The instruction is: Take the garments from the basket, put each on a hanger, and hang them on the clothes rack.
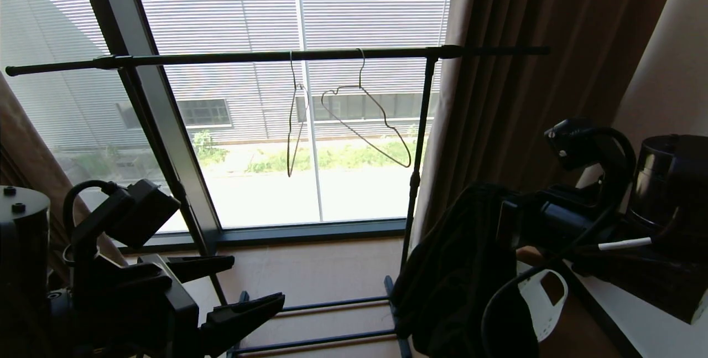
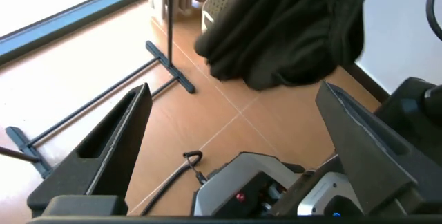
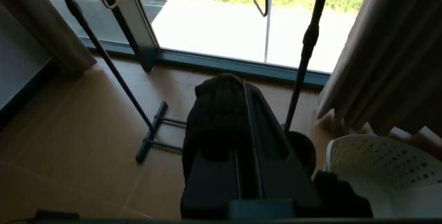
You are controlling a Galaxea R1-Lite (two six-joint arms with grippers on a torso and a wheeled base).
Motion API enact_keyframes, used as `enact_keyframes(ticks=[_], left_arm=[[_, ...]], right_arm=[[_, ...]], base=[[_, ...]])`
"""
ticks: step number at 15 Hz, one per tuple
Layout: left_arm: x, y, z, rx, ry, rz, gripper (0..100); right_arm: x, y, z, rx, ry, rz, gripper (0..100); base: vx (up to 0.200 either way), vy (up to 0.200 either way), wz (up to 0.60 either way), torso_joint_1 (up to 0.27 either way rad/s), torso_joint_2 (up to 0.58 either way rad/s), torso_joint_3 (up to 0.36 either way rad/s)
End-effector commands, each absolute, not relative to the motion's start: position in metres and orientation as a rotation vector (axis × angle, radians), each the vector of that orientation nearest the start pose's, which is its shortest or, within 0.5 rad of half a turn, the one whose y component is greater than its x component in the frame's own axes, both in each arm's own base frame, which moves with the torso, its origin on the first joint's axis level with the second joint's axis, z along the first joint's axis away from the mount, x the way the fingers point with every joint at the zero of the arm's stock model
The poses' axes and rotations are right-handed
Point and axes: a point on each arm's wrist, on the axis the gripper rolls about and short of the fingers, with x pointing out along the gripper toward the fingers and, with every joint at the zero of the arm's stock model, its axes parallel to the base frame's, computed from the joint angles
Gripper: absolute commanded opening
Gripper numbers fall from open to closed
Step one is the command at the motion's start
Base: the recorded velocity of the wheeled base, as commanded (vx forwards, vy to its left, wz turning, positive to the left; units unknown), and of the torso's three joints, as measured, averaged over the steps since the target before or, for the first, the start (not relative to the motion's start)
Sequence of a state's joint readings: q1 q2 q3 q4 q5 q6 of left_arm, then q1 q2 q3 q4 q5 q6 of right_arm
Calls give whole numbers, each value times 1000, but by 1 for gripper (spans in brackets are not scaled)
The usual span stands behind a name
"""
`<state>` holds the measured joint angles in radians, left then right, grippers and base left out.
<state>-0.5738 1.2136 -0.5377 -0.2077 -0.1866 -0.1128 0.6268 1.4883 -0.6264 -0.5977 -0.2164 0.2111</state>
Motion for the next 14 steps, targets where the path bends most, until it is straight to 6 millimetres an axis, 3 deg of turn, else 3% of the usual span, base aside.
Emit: enact_keyframes(ticks=[1, 3, 6, 9, 10, 11, 12, 14], left_arm=[[146, -93, 184, -10, 513, -689, 100], [152, -90, 181, -1, 523, -661, 100], [173, -86, 182, -25, 487, -592, 100], [213, -92, 197, -28, 458, -501, 100], [245, -102, 202, -23, 443, -455, 100], [248, -104, 203, -23, 442, -452, 100], [282, -116, 202, -10, 435, -414, 100], [320, -120, 198, 78, 407, -348, 100]], right_arm=[[184, 120, 183, 112, 262, 359, 0], [182, 118, 178, 111, 264, 356, 0], [184, 119, 175, 112, 256, 360, 0], [185, 120, 171, 106, 269, 365, 0], [186, 121, 170, 102, 275, 364, 0], [186, 121, 170, 101, 276, 364, 0], [186, 121, 169, 101, 277, 362, 0], [185, 120, 170, 101, 276, 363, 0]], base=[[200, 0, 0, -7, 2, 7], [200, 0, 0, -2, 0, 7], [0, 0, 0, 0, 0, 0], [0, 0, 0, 0, 0, 0], [0, 0, 0, 0, 0, 0], [0, 0, 0, 0, 0, 0], [0, 0, 0, 0, 0, 0], [0, 0, 0, 0, 0, 0]])
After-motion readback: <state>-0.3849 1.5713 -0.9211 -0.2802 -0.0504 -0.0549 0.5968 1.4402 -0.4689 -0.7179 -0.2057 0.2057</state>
